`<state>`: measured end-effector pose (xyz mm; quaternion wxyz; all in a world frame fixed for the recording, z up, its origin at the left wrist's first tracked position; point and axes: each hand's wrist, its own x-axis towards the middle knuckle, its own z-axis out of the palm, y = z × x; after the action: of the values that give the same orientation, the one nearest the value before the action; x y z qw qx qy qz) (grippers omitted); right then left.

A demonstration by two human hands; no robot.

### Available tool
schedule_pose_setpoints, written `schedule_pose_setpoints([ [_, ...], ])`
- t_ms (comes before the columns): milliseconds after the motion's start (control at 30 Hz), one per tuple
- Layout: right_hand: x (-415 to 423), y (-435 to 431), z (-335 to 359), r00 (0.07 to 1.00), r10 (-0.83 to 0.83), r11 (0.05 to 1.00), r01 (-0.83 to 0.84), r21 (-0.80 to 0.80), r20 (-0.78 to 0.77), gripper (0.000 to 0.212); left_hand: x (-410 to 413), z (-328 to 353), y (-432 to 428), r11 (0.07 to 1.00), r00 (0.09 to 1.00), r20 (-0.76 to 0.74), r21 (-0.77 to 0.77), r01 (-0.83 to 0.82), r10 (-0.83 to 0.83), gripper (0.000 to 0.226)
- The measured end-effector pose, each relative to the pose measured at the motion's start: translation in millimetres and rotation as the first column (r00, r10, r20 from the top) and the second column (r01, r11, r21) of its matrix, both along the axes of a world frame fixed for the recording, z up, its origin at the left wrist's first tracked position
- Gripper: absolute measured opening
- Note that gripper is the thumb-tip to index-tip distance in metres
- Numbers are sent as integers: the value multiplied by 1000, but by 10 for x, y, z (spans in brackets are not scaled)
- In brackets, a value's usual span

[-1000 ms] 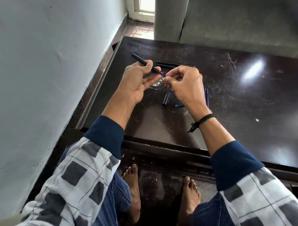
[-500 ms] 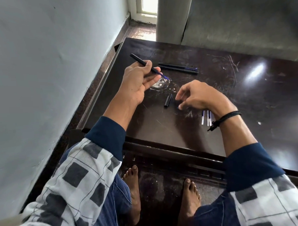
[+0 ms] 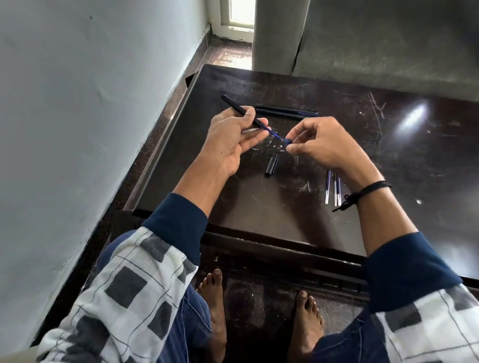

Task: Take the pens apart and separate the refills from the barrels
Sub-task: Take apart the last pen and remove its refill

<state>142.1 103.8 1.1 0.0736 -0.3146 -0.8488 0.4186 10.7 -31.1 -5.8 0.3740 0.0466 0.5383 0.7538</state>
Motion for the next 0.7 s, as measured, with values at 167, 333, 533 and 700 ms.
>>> schedule_pose_setpoints([
  [167, -8, -13, 20, 1000, 4, 1000, -4, -8, -1, 10, -6, -6, -1, 1000, 1000, 1, -2, -7, 7, 12],
  [333, -16, -27, 10, 1000, -5, 1000, 5, 0, -31, 10, 19, -20, 8, 1000, 1000, -14, -13, 4, -5, 10],
  [533, -58, -57, -50, 997, -28, 999, 30, 28, -76, 9, 40, -24, 14, 1000, 999, -29, -22, 17, -17, 8],
  [700, -85, -130, -49, 990, -43, 996, 53, 77, -133, 12, 85, -45, 36, 998, 998, -37, -38, 56, -57, 3],
])
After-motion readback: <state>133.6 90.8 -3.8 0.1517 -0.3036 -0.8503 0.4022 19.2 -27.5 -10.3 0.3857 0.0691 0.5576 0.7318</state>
